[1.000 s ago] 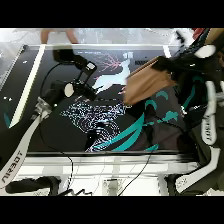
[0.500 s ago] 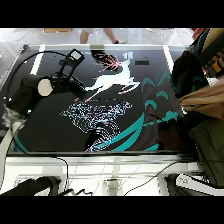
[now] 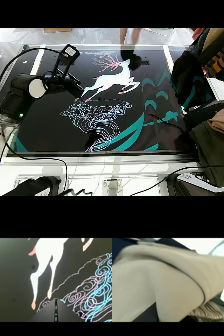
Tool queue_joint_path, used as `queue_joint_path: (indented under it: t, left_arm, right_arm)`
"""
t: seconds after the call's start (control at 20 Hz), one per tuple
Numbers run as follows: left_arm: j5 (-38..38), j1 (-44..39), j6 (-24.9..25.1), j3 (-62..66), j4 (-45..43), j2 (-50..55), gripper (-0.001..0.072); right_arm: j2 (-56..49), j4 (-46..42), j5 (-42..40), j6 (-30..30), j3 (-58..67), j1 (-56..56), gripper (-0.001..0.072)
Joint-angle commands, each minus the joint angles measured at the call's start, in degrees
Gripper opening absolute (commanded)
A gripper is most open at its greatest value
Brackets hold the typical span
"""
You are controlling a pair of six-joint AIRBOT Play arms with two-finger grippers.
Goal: Fold the clothes and pants, and hang the long-sleeved shirts on hangers.
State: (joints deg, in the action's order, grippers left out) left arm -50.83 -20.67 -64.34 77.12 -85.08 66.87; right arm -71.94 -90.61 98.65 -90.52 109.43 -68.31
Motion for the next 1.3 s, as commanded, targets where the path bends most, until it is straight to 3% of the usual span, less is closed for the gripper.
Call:
queue_joint_path:
  t: [0.0, 0.15, 0.2, 0.3, 0.4, 0.5, 0.75, 0.85, 1.05, 1.25]
  left_arm:
    - [0.0, 0.0, 0.0, 0.0, 0.0, -0.1, 0.0014]
    - [0.0, 0.0, 0.0, 0.0, 0.0, -0.1, 0.0014]
    - [0.0, 0.0, 0.0, 0.0, 0.0, -0.1, 0.0014]
    - [0.0, 0.0, 0.0, 0.0, 0.0, -0.1, 0.0014]
    - [0.0, 0.0, 0.0, 0.0, 0.0, -0.1, 0.0014]
    - [0.0, 0.0, 0.0, 0.0, 0.0, -0.1, 0.0014]
    - [0.0, 0.0, 0.0, 0.0, 0.0, -0.1, 0.0014]
    - [0.0, 0.0, 0.0, 0.0, 0.0, -0.1, 0.0014]
    - [0.0, 0.0, 0.0, 0.0, 0.0, -0.1, 0.0014]
    - [0.0, 0.0, 0.0, 0.0, 0.0, -0.1, 0.0014]
  right_arm:
    - [0.1, -0.3, -1.2, -0.1, -4.0, -3.2, 0.0025]
    - [0.1, -0.6, -0.7, -0.1, -5.9, -3.2, 0.003]
    - [0.1, -1.2, -0.5, -0.1, -6.1, -3.2, 0.011]
    - [0.1, -1.2, -0.5, -0.2, -6.2, -3.2, 0.0385]
    - [0.1, -1.1, -0.7, -1.9, -6.2, -3.2, 0.0431]
    - [0.1, -1.1, -0.6, -3.6, -6.2, -3.2, 0.0708]
    - [0.1, 2.8, -0.8, -6.4, -6.2, -3.2, 0.0646]
    - [0.1, 6.9, -0.8, -6.4, -6.3, -2.4, 0.0356]
    - [0.1, 13.1, -1.0, -6.2, -6.3, 4.1, 0.0024]
    - [0.1, 12.9, -1.1, -1.9, -6.3, 19.4, 0.0025]
